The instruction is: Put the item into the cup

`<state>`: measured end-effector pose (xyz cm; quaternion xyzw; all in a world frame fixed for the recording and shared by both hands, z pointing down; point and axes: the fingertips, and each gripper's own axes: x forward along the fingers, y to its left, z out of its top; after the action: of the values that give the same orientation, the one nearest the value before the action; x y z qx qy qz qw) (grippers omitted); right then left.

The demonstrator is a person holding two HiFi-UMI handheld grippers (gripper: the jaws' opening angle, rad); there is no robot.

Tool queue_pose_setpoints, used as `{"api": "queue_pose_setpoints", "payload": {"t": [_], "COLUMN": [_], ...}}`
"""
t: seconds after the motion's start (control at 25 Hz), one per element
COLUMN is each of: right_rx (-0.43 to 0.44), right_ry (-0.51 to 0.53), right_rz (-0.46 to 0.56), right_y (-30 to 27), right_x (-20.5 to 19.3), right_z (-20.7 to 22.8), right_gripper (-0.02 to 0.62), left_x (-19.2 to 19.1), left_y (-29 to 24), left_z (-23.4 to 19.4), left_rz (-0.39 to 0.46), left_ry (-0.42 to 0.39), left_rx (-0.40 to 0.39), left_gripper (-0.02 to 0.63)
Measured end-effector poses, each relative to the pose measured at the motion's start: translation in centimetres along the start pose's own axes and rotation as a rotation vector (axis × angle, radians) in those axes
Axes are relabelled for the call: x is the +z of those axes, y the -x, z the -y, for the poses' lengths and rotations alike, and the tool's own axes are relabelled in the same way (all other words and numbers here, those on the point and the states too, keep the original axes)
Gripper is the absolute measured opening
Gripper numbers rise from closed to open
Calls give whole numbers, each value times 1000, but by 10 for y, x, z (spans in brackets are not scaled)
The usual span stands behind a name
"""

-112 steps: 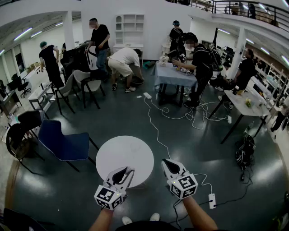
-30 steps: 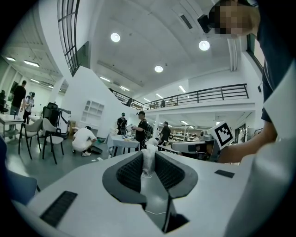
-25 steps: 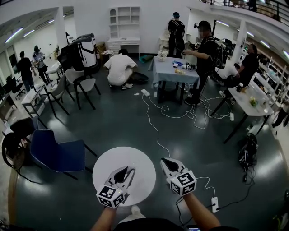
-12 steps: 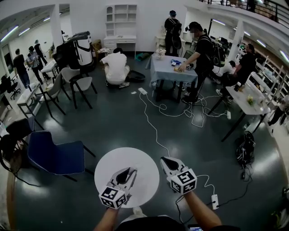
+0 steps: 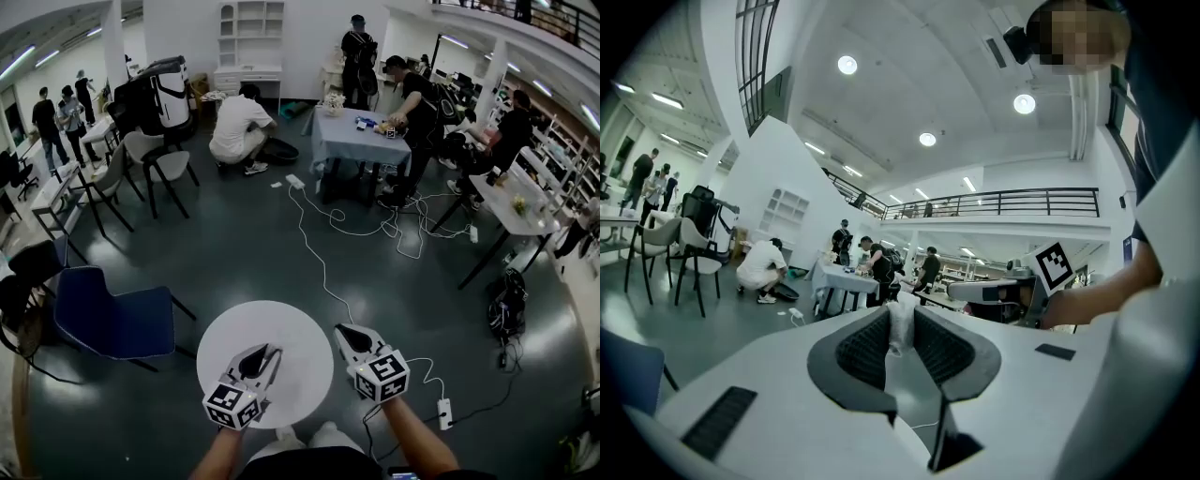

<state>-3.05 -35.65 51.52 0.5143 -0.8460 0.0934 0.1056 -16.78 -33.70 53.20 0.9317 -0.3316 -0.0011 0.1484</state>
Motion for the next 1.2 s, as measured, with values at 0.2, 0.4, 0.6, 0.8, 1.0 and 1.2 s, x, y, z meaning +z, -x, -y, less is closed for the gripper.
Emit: {"api": "queue_pose_setpoints", "payload": {"t": [0.2, 0.4, 0.6, 0.8, 1.0, 1.2], "right_rx": [-4, -3, 6, 13, 13, 20], "right_ry": [-12, -19, -36, -55, -77, -94], "right_rz": [-18, -28, -38, -55, -76, -112], "right_y": [-2, -12, -27, -38, -45, -55], "right_x": [-3, -9, -15, -24, -40, -62], "right_z": [6, 15, 30, 52, 78, 101], "right_gripper": [15, 15, 15, 15, 15, 15], "left_x": [-3, -12, -17, -24, -37, -55], "left_y": [-5, -14, -32, -56, -83, -111], "left_z": [-4, -11, -21, -30, -42, -57], "left_rz": [-25, -47, -68, -97, -126, -167], "left_ry": [15, 20, 21, 25, 25, 18], "left_rx": [1, 1, 6, 18, 33, 45], "left_gripper": [91, 91, 91, 91, 91, 91]}}
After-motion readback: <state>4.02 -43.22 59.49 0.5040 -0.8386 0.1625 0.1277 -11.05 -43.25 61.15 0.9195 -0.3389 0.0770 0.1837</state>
